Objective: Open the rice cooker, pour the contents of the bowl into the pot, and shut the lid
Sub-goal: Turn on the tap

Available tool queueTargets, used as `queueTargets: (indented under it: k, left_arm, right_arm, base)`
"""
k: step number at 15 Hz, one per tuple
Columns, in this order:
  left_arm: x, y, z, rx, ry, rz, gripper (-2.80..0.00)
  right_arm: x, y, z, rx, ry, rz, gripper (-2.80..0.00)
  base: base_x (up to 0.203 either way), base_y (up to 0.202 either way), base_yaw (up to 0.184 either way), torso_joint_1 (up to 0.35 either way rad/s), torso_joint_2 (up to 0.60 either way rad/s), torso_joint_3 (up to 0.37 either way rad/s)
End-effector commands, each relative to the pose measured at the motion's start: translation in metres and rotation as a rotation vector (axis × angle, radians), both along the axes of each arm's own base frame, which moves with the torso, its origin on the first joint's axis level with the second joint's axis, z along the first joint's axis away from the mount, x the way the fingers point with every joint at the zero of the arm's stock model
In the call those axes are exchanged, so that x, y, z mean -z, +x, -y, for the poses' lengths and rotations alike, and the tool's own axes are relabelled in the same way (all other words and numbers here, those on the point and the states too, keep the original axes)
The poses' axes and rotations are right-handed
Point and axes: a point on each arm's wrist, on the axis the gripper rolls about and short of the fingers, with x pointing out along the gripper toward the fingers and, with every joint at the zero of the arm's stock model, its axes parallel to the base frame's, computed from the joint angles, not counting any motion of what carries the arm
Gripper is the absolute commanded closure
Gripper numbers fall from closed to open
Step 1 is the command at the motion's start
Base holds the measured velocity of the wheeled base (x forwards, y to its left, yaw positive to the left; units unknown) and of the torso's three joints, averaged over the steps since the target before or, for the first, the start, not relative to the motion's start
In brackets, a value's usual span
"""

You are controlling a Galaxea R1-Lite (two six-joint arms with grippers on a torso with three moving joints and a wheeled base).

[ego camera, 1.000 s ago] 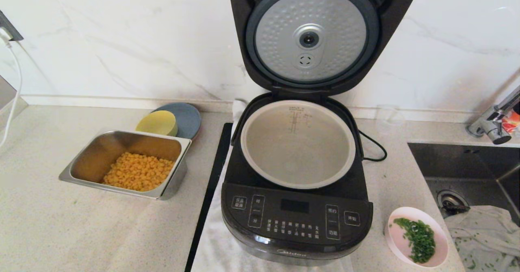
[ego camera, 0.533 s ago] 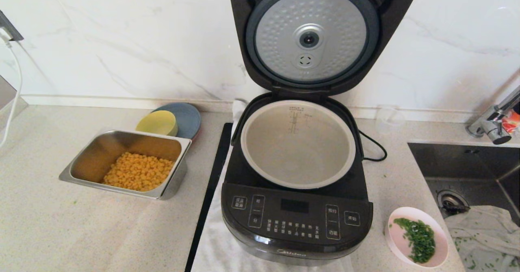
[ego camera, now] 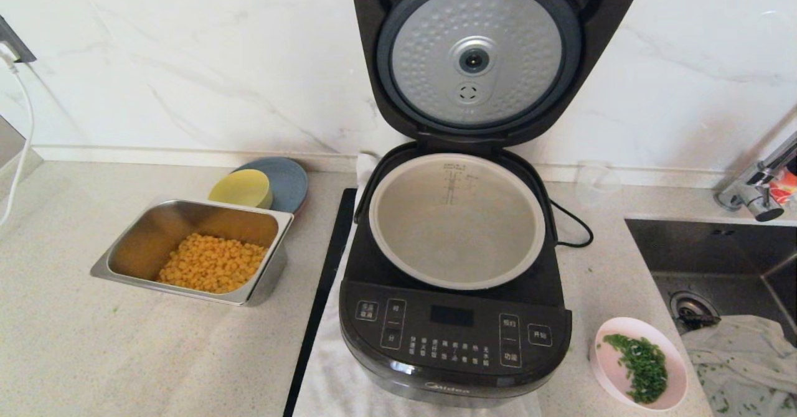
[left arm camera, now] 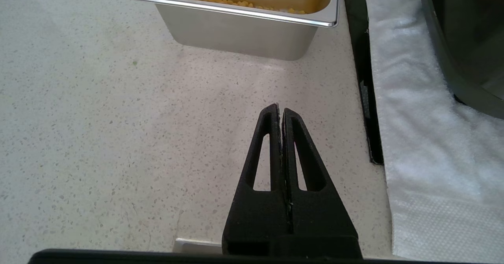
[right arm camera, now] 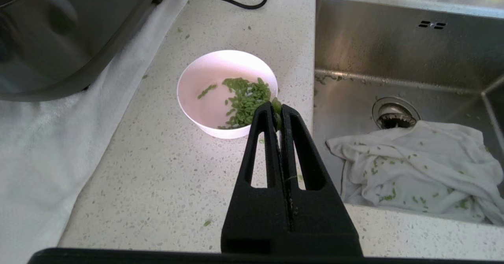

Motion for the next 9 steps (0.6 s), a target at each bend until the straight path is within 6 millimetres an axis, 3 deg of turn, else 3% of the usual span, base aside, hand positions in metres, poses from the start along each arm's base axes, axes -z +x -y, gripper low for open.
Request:
queueTargets:
  k: [1, 5, 7, 9]
  left_arm:
    - [0.000, 0.000, 0.000, 0.001, 0.000, 0.002, 0.00]
    - [0.000, 0.000, 0.000, -0.001, 0.000, 0.002, 0.00]
    - [0.000, 0.000, 0.000, -0.001, 0.000, 0.002, 0.00]
    - [0.000, 0.000, 0.000, -0.001, 0.000, 0.002, 0.00]
  right_arm:
    - [-0.009, -0.003, 0.000, 0.007, 0.000, 0.026, 0.00]
    - [-0.069, -0.005, 0.000, 0.010, 0.010, 0.008, 0.00]
    - [-0.098, 0.012, 0.000, 0.026, 0.003, -0.051, 0.00]
    - [-0.127, 0.042, 0.002, 0.065, -0.022, -0.118, 0.00]
  base:
    - [0.000, 0.000, 0.000, 0.000, 0.00, 0.000]
    - [0.000, 0.000, 0.000, 0.000, 0.00, 0.000]
    - [0.000, 0.000, 0.000, 0.000, 0.00, 0.000]
    - [0.000, 0.000, 0.000, 0.000, 0.00, 0.000]
